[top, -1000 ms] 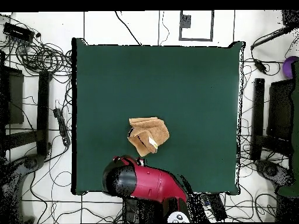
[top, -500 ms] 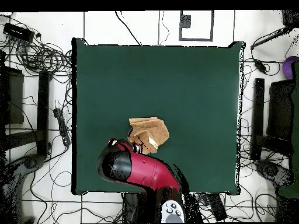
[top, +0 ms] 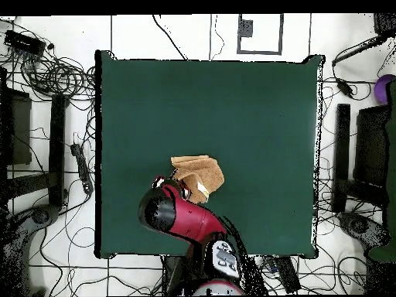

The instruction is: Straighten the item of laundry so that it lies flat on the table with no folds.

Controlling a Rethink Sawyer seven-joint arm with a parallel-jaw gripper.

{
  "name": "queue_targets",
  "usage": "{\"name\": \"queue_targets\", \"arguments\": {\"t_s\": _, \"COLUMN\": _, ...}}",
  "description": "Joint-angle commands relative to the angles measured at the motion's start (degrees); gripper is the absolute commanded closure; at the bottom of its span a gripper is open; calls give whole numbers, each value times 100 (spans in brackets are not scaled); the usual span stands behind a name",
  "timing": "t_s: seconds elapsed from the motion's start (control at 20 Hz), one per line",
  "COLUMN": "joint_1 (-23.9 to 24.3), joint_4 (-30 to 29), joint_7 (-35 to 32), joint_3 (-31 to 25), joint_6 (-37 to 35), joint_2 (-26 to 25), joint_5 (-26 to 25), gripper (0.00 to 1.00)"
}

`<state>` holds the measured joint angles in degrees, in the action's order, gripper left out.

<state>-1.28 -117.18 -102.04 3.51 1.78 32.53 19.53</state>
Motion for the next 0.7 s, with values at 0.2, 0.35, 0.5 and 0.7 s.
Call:
{"name": "queue_targets", "arguments": {"t_s": 0.2, "joint_1": 0, "joint_4": -238, "joint_7": -1371, "joint_3": -276, "joint_6": -141, "joint_2": -240, "joint_5": 160, "gripper": 0}}
{"name": "queue_targets", "arguments": {"t_s": 0.35, "joint_1": 58, "joint_4": -166, "joint_7": -1292, "joint_3": -247, "joint_6": -330, "joint_2": -161, "joint_5": 140, "gripper": 0}}
{"name": "queue_targets", "arguments": {"t_s": 0.5, "joint_1": 105, "joint_4": -120, "joint_7": -1351, "joint_3": -316, "joint_6": -232, "joint_2": -236, "joint_5": 154, "gripper": 0}}
{"name": "queue_targets", "arguments": {"t_s": 0.7, "joint_1": 0, "joint_4": -24, "joint_7": -1372, "joint_3": -211, "joint_6": -7, "joint_2": -437, "joint_5": 166, "gripper": 0}}
